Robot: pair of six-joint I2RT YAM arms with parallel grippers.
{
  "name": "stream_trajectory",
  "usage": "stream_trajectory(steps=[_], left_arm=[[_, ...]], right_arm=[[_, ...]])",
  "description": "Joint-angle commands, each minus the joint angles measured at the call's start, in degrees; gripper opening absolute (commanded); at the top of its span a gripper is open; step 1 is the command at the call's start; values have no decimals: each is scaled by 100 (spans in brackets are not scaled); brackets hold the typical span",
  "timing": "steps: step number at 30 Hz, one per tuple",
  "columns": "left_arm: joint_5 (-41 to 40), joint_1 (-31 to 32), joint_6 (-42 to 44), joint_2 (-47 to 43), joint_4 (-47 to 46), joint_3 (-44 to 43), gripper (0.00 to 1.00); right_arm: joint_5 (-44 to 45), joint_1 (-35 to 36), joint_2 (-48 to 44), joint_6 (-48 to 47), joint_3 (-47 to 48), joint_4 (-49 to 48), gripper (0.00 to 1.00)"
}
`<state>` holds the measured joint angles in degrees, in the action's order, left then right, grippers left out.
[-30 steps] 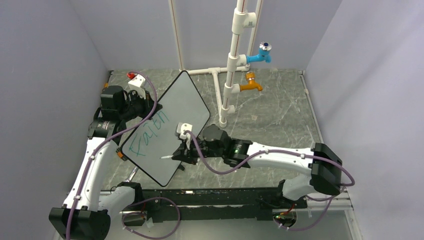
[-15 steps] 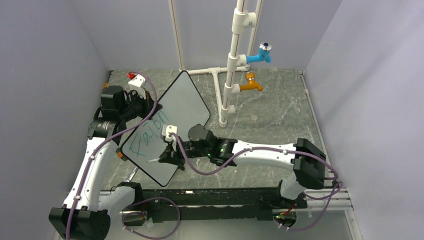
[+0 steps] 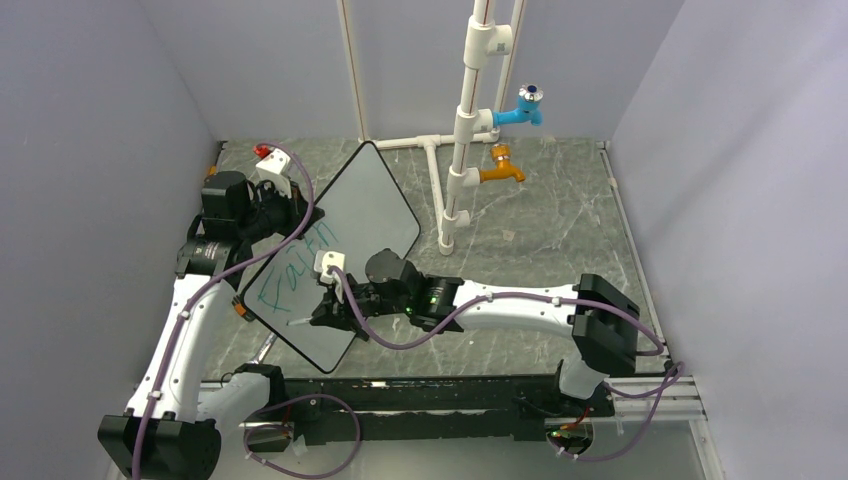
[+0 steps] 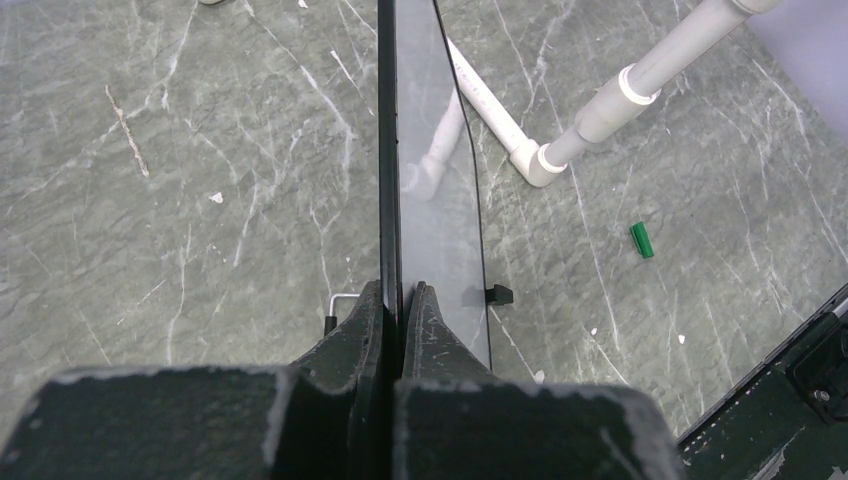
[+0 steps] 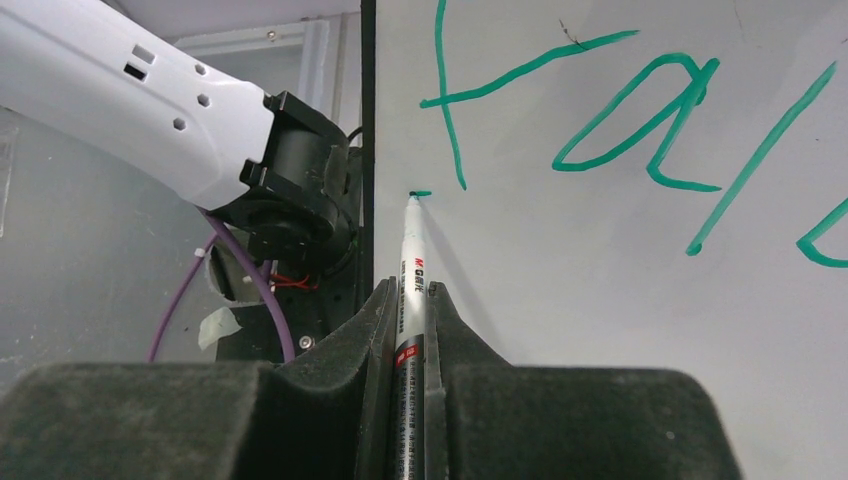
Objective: Write a sentence on the whiteboard
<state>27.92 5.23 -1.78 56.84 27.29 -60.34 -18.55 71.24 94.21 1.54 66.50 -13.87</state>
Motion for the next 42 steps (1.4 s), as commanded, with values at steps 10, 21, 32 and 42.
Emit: stream_trajectory(steps=[10, 21, 32, 42], left_arm=[[-696, 21, 684, 82, 307, 179, 0], [-687, 21, 690, 82, 306, 186, 0], [-692, 21, 690, 82, 313, 174, 0], [-700, 21, 688, 73, 317, 182, 0]], right_arm=[[295, 56, 102, 93, -161, -321, 0], [560, 67, 27, 141, -551, -246, 0], [603, 72, 22, 275, -999, -257, 0], [541, 208, 115, 252, -869, -195, 0]])
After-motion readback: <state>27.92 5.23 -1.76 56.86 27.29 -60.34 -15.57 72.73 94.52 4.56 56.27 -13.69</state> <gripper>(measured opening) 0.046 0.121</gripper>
